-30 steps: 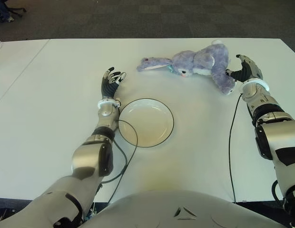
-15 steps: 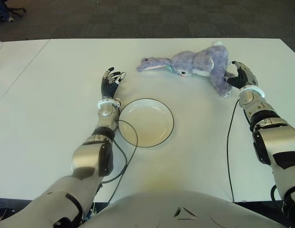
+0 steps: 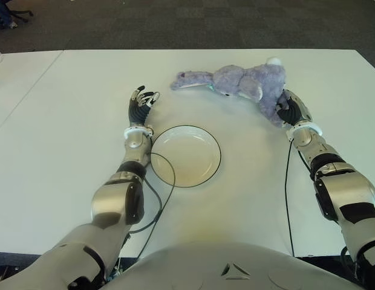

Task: Put the doll into the plate.

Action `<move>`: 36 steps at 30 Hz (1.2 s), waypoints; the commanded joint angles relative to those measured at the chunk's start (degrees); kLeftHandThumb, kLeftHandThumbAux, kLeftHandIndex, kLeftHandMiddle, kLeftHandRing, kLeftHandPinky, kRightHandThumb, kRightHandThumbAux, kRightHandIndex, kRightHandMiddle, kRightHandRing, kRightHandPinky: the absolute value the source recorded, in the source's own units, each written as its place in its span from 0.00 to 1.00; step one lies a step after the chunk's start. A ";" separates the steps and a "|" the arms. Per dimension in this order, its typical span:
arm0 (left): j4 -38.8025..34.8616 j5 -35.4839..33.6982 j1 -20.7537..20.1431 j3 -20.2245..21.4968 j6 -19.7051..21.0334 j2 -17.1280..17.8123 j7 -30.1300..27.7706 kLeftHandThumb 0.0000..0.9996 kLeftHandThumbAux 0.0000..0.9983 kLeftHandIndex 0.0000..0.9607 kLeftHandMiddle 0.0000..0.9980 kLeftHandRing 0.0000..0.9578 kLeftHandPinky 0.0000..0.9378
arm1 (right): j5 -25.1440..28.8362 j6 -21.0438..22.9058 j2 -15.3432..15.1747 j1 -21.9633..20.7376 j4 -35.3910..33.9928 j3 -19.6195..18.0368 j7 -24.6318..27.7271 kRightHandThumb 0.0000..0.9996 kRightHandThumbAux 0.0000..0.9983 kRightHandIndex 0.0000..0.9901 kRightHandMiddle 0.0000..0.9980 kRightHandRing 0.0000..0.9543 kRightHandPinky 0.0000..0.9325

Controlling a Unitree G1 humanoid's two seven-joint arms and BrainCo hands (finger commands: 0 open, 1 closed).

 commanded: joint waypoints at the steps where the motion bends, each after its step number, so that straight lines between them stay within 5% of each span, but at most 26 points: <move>1: 7.67 -0.25 10.98 -0.04 6.80 -4.14 0.63 0.00 0.59 0.18 0.31 0.34 0.33 | -1.85 -5.37 3.59 7.23 -0.46 3.56 1.46 0.55 0.60 0.00 0.00 0.03 0.21; 15: 7.71 -1.25 10.94 0.90 7.29 -4.08 -0.80 0.00 0.58 0.18 0.31 0.34 0.32 | 3.78 -11.08 4.63 9.09 -1.57 1.58 10.96 0.41 0.63 0.00 0.00 0.10 0.29; 18: 7.71 -1.18 10.98 0.77 7.18 -4.08 -0.87 0.00 0.58 0.17 0.31 0.34 0.32 | 4.77 -11.03 5.04 9.31 -1.67 1.37 12.95 0.40 0.64 0.03 0.11 0.22 0.36; 19: 7.70 -1.18 11.01 0.74 7.08 -4.06 -0.91 0.00 0.58 0.17 0.31 0.34 0.32 | 5.12 -10.96 5.18 9.37 -1.70 1.32 13.63 0.43 0.66 0.13 0.26 0.37 0.48; 20: 7.71 -1.12 11.05 0.66 7.05 -4.03 -0.85 0.00 0.58 0.17 0.31 0.34 0.32 | 5.64 -10.83 5.43 9.54 -1.76 1.19 14.79 0.44 0.66 0.15 0.29 0.40 0.50; 21: 7.71 -1.07 11.07 0.60 7.03 -4.02 -0.79 0.00 0.57 0.17 0.31 0.33 0.32 | 6.04 -10.74 5.58 9.66 -1.83 1.12 15.60 0.63 0.71 0.35 0.40 0.51 0.60; 22: 7.73 -0.96 11.06 0.50 7.17 -3.99 -0.59 0.00 0.57 0.17 0.31 0.33 0.32 | 6.37 -10.72 5.79 10.02 -2.10 1.21 16.42 0.67 0.72 0.40 0.43 0.53 0.62; 25: 7.77 -0.78 11.03 0.35 7.42 -3.92 -0.25 0.00 0.58 0.18 0.31 0.34 0.35 | 7.00 -10.76 6.18 10.96 -2.97 1.68 17.85 0.70 0.72 0.42 0.57 0.66 0.75; 30: 7.76 -0.73 11.10 0.26 7.06 -3.99 -0.25 0.00 0.58 0.17 0.31 0.35 0.34 | 8.99 -10.58 6.89 12.98 -4.67 1.81 21.47 0.70 0.72 0.43 0.67 0.73 0.84; 36: 7.71 -1.04 10.99 0.44 7.06 -4.21 -0.24 0.00 0.59 0.18 0.32 0.35 0.34 | 9.61 -11.73 6.30 15.02 -7.64 3.19 23.10 0.70 0.72 0.44 0.73 0.79 0.86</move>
